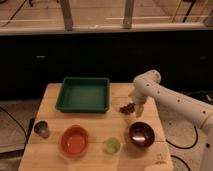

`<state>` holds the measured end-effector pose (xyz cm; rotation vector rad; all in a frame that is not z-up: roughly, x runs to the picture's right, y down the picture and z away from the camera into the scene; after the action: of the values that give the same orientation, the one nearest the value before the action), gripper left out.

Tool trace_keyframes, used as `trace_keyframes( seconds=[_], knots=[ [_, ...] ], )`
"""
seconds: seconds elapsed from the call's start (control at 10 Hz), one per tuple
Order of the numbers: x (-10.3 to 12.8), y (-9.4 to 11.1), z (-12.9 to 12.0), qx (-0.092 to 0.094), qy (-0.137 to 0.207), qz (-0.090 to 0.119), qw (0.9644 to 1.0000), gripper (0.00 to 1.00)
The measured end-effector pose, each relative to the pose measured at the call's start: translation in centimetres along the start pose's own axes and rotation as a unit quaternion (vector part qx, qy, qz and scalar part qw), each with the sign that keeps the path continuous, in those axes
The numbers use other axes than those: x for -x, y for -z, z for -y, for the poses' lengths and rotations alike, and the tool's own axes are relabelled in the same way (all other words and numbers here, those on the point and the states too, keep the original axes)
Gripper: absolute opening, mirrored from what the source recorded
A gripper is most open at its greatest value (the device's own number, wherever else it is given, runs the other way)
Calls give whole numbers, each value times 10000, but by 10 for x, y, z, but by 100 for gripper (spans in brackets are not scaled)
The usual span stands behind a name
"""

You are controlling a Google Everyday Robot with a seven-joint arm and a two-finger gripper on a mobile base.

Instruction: Place grapes in red bowl

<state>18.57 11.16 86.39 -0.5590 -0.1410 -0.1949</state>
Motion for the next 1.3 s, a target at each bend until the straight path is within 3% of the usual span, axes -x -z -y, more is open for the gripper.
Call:
trace_keyframes(
  seconds=[0.8, 1.3],
  knots=[
    [0, -30, -5, 170, 57, 114, 9998, 80],
    [1, -37, -7, 209, 119, 175, 9996, 80]
  ],
)
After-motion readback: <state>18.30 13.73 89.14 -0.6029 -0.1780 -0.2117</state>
